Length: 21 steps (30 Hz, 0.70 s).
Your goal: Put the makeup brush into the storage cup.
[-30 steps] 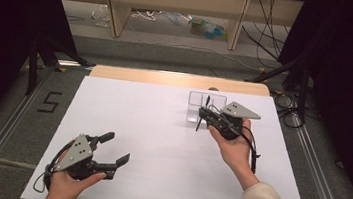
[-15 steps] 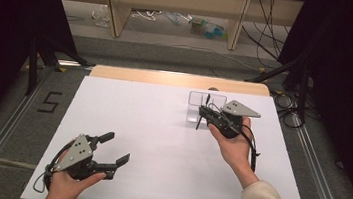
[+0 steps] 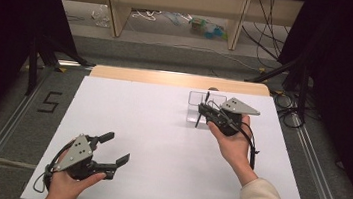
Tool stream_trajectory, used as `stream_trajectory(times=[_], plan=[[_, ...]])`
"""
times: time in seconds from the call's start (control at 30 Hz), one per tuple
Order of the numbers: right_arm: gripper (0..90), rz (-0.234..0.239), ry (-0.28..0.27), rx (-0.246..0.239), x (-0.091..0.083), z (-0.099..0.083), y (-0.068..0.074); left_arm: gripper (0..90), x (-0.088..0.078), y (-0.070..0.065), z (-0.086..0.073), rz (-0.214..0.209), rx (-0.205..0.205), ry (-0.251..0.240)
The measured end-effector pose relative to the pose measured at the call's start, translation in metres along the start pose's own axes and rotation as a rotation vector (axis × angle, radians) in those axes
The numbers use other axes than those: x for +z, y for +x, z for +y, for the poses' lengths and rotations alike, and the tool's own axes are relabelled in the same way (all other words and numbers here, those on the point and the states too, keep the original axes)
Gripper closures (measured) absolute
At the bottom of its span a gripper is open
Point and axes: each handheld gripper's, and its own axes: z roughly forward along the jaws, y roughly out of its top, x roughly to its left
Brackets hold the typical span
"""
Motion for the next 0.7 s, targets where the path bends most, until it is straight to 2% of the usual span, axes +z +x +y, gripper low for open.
stream_trajectory(times=[0.07,0.27,0.37,0.4,0.5,0.63,0.7], plan=[[85.4,-0.004,-0.017,-0.018,0.0013,0.0,-0.0016,17.2,0.0,0.0,0.0001,0.0,0.0,-0.001],[85.4,-0.002,-0.021,-0.021,0.0026,0.0011,-0.0029,17.2,0.0,0.0001,0.0001,0.0,0.002,-0.001],[85.4,-0.004,-0.002,-0.001,0.0022,0.002,-0.0022,17.2,0.0,0.0001,0.0,0.0,0.001,0.0],[85.4,-0.011,-0.014,-0.019,0.0029,0.0022,-0.0036,17.2,0.0,0.0,0.0,0.0,0.0,0.0],[85.4,-0.008,-0.005,0.003,0.0035,0.0024,-0.0028,17.2,0.0,0.0,0.0,0.0,-0.001,0.0],[85.4,-0.007,-0.018,-0.013,0.0049,0.0031,-0.005,17.2,0.0,0.0,0.0,0.0,0.0,0.0],[85.4,-0.001,-0.005,0.01,0.0047,0.0038,-0.0038,17.2,0.0001,0.0,-0.0001,0.0,0.0,0.0]])
